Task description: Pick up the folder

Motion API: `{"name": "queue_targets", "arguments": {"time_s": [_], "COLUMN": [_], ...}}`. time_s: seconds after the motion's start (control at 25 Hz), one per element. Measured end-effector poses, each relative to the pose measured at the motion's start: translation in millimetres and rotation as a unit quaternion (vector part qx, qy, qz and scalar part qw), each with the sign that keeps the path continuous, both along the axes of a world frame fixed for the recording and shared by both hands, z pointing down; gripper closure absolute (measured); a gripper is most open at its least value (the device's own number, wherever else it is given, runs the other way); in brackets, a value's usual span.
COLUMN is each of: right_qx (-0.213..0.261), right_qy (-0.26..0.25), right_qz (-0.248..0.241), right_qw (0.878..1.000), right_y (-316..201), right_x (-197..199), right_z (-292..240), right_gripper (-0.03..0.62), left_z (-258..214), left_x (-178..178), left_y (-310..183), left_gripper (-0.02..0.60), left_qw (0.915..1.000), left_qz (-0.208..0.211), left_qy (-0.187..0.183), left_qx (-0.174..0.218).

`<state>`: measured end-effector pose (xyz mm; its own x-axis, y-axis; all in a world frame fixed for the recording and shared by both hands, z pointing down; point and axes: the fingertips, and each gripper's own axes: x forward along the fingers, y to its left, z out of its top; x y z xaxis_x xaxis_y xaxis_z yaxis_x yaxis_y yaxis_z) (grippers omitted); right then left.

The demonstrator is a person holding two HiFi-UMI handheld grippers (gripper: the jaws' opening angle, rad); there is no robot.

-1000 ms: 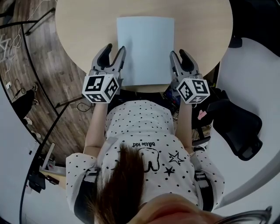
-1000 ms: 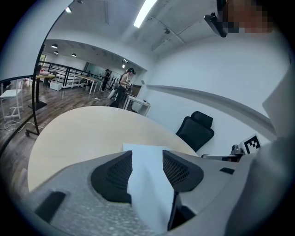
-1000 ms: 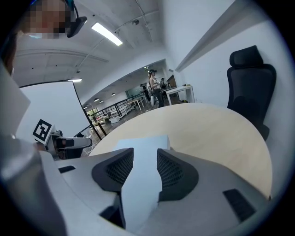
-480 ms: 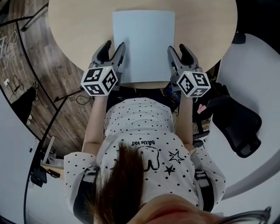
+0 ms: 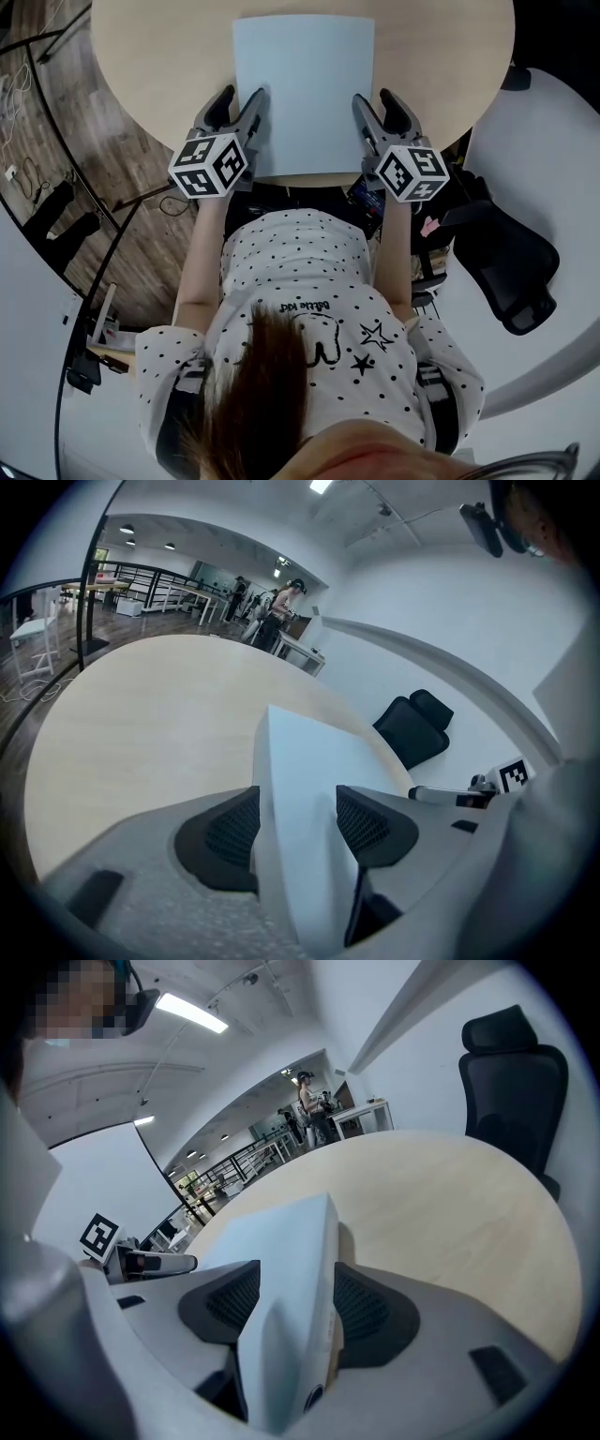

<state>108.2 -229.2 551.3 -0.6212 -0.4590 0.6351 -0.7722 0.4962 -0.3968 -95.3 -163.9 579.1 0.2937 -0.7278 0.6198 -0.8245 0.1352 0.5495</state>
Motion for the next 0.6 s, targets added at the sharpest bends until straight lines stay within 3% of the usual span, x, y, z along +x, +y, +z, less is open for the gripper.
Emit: {"name": "queue_targets", "arguments": {"time_s": [0.6], "right_qx": [-0.071], "right_qy": [-0.032], "right_qz": [0.005], "right_qw": [0.997], "right_y": [7.1], "right_x": [-9.7], "right_z": [30.6], "right_gripper": [0.322], "left_z": [18.8], "left_x": [1.2], "left_y": [7.4], "left_gripper": [0.292], "left_qw": [0.9988], "left_qz": [-0.006], "left_qy": [0.031], "left_qx": [-0.036]}}
